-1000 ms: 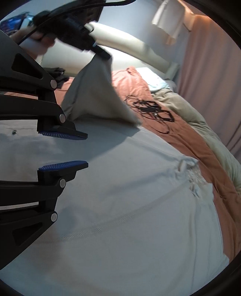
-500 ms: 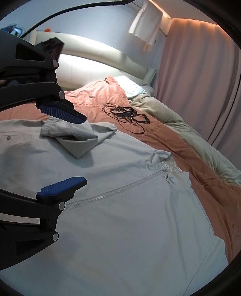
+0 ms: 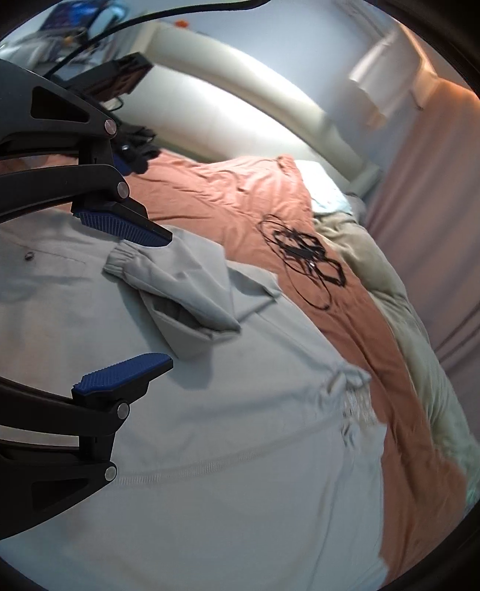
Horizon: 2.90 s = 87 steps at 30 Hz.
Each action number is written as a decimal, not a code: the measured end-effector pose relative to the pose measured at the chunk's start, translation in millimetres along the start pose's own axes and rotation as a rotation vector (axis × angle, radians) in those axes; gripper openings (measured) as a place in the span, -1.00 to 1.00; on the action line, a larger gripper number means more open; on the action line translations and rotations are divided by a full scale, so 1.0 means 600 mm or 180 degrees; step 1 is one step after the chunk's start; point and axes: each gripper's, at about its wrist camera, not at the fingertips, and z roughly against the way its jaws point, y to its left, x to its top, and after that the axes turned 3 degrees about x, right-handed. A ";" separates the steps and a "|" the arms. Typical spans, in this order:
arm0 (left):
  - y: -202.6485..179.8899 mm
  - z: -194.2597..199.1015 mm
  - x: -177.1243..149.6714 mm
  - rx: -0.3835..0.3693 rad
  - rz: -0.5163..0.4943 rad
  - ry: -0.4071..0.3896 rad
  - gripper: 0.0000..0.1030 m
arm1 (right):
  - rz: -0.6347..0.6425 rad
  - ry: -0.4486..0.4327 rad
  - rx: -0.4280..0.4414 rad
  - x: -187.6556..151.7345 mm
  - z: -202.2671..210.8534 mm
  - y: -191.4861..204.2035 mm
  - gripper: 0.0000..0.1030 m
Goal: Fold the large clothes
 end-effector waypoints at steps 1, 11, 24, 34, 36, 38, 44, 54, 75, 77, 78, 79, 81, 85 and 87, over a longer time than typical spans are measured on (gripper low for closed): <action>0.017 0.002 0.001 -0.0006 0.0026 0.0017 0.12 | 0.0080 0.0044 0.0000 -0.003 -0.010 0.011 0.18; 0.107 -0.005 0.013 0.0171 0.0105 0.0066 0.11 | 0.0785 0.0313 -0.0312 -0.034 -0.123 0.110 0.18; 0.161 -0.007 0.019 0.0188 0.0320 0.0105 0.11 | 0.1424 0.0936 -0.0876 -0.091 -0.291 0.148 0.46; 0.110 -0.026 0.008 0.0116 0.0148 0.0177 0.11 | 0.0928 0.0826 -0.0744 -0.052 -0.243 0.075 -0.70; 0.096 -0.029 0.004 0.0088 0.0119 0.0183 0.11 | 0.0861 0.0708 -0.0629 -0.037 -0.211 0.069 -0.70; 0.081 -0.030 0.003 0.0085 0.0083 0.0176 0.11 | 0.0744 0.0554 -0.0496 -0.019 -0.170 0.060 -0.71; 0.032 -0.038 -0.009 0.0095 -0.0116 0.0162 0.11 | 0.0287 0.0045 -0.0191 0.034 -0.051 0.009 -0.70; -0.017 -0.054 -0.026 0.0186 -0.0369 0.0201 0.11 | -0.0607 -0.0534 -0.0154 0.080 0.077 -0.126 -0.68; -0.039 -0.116 -0.043 0.0490 -0.0741 0.0452 0.11 | -0.1731 -0.0085 -0.0622 0.023 0.065 -0.304 0.32; -0.040 -0.129 -0.044 0.0568 -0.0803 0.0498 0.11 | -0.1762 -0.0017 -0.0566 0.022 0.045 -0.311 0.32; -0.040 -0.136 -0.045 0.0610 -0.0828 0.0518 0.11 | -0.1770 -0.0068 -0.0539 0.026 0.039 -0.314 0.32; -0.040 -0.141 -0.046 0.0647 -0.0845 0.0532 0.11 | -0.1770 -0.0121 -0.0539 0.027 0.037 -0.314 0.25; -0.038 -0.156 -0.048 0.0755 -0.0866 0.0574 -0.18 | -0.1706 -0.0229 -0.0561 0.036 0.038 -0.318 -0.21; -0.025 -0.176 -0.050 0.0925 -0.0853 0.0626 -0.28 | -0.1669 -0.0384 -0.0510 0.044 0.049 -0.331 -0.71; -0.017 -0.176 -0.047 0.0972 -0.0817 0.0594 -0.31 | -0.1681 -0.0531 -0.0546 0.044 0.073 -0.338 -0.74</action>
